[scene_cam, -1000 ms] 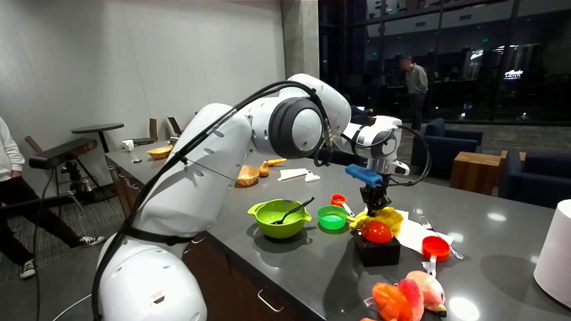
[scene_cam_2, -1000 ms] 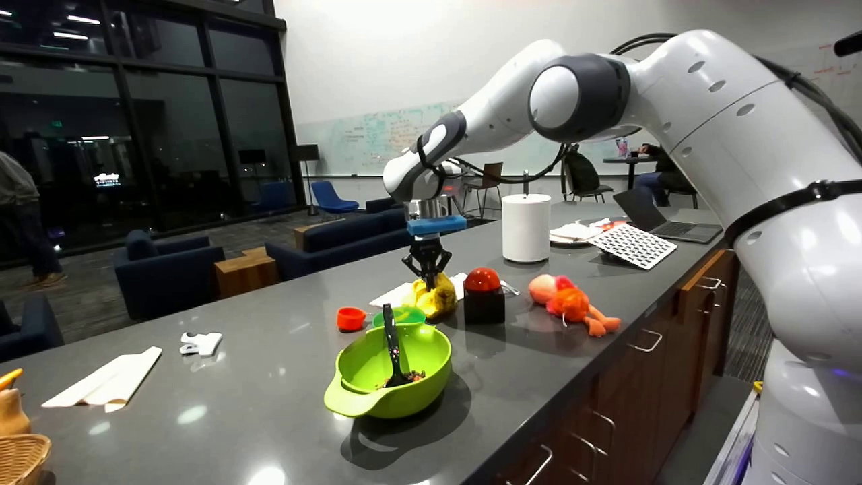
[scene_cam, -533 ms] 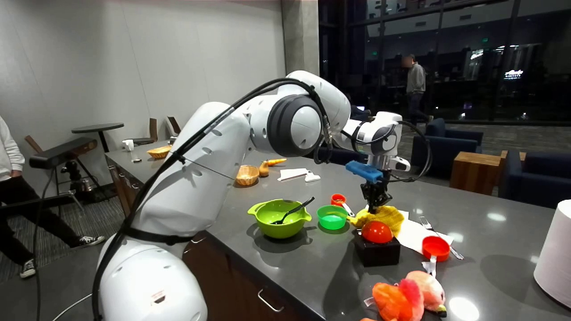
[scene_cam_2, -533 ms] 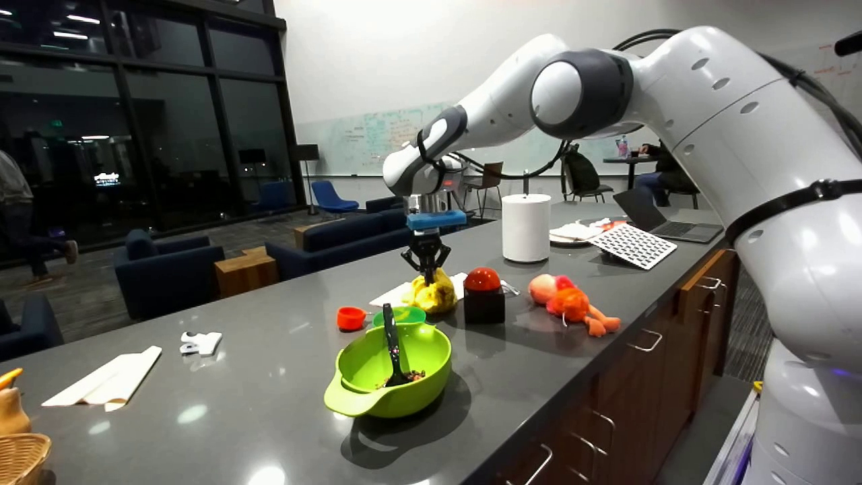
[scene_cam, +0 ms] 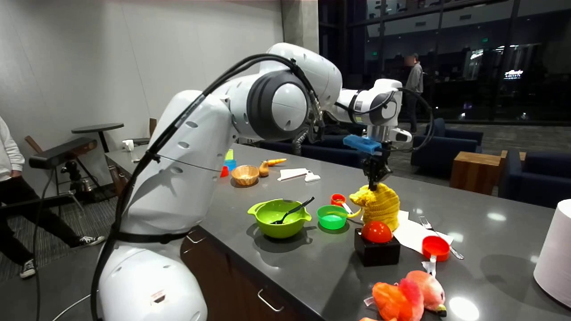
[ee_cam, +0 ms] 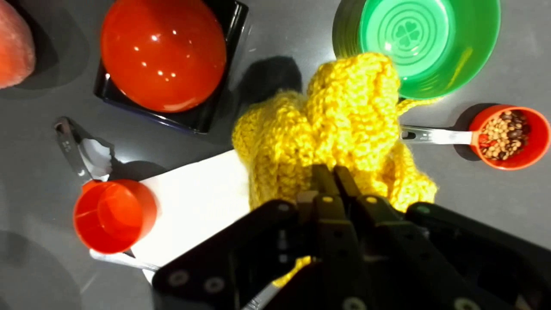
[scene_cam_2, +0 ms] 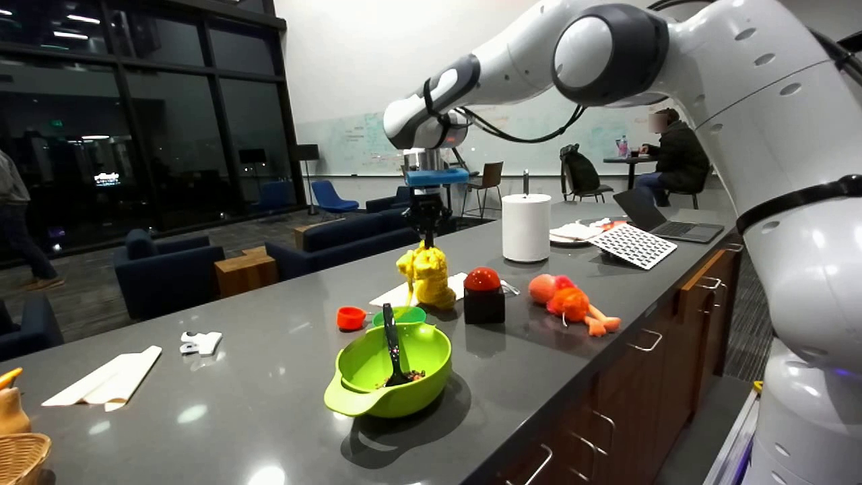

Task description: Place the orange knitted item to the right of the green bowl

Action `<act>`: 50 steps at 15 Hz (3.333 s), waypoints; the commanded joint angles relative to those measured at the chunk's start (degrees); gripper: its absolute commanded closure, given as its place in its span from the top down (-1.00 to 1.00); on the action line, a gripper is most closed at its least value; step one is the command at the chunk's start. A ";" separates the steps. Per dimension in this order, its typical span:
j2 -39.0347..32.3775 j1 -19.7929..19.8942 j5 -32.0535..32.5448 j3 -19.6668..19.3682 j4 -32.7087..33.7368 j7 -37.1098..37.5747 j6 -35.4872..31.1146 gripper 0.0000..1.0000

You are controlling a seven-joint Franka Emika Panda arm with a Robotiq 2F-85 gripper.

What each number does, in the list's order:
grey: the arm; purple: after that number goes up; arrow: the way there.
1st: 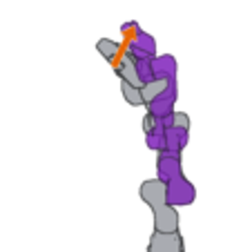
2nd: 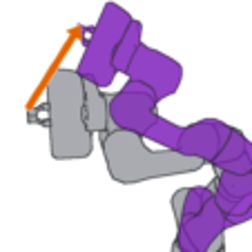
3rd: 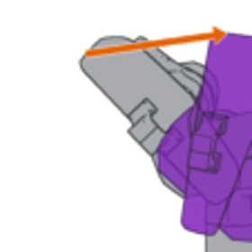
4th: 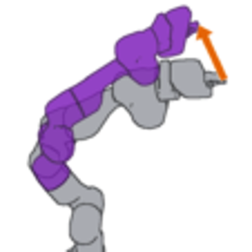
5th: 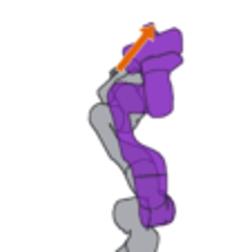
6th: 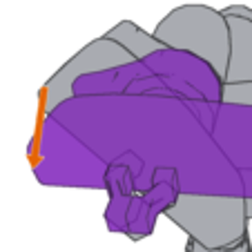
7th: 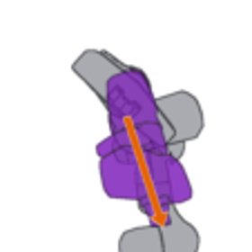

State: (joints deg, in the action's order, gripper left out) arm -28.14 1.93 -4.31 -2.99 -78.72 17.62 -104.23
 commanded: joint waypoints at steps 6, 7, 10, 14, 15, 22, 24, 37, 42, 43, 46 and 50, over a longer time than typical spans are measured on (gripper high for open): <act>10.54 -2.33 1.78 -0.52 -0.66 6.15 9.43 -0.98; 11.94 -2.67 2.09 -0.53 -0.86 7.30 10.48 -0.98; 16.08 -3.50 4.04 -0.67 -2.10 11.17 14.00 -0.98; 22.41 -3.50 6.60 -0.70 -6.93 17.94 19.77 -0.98; 24.22 -3.34 6.63 -0.63 -9.13 19.43 20.82 -0.98; 35.36 -0.88 4.24 -0.10 -28.00 24.29 21.81 -0.98; 37.22 0.03 2.83 -0.22 -33.42 23.50 20.89 -0.98; 29.07 -0.53 -6.70 1.93 -42.88 13.11 12.75 -0.98; 22.82 -2.09 -8.84 3.04 -40.16 8.65 9.33 -0.59; 21.77 -2.42 -8.69 3.24 -39.51 7.98 8.68 -0.39; 20.32 -3.32 -7.51 3.51 -37.88 7.29 7.46 -0.07; 24.03 -4.16 -5.54 3.04 -39.34 12.97 3.80 0.49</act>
State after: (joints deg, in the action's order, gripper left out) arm -7.61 -1.69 -11.19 0.46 -116.77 26.73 -98.25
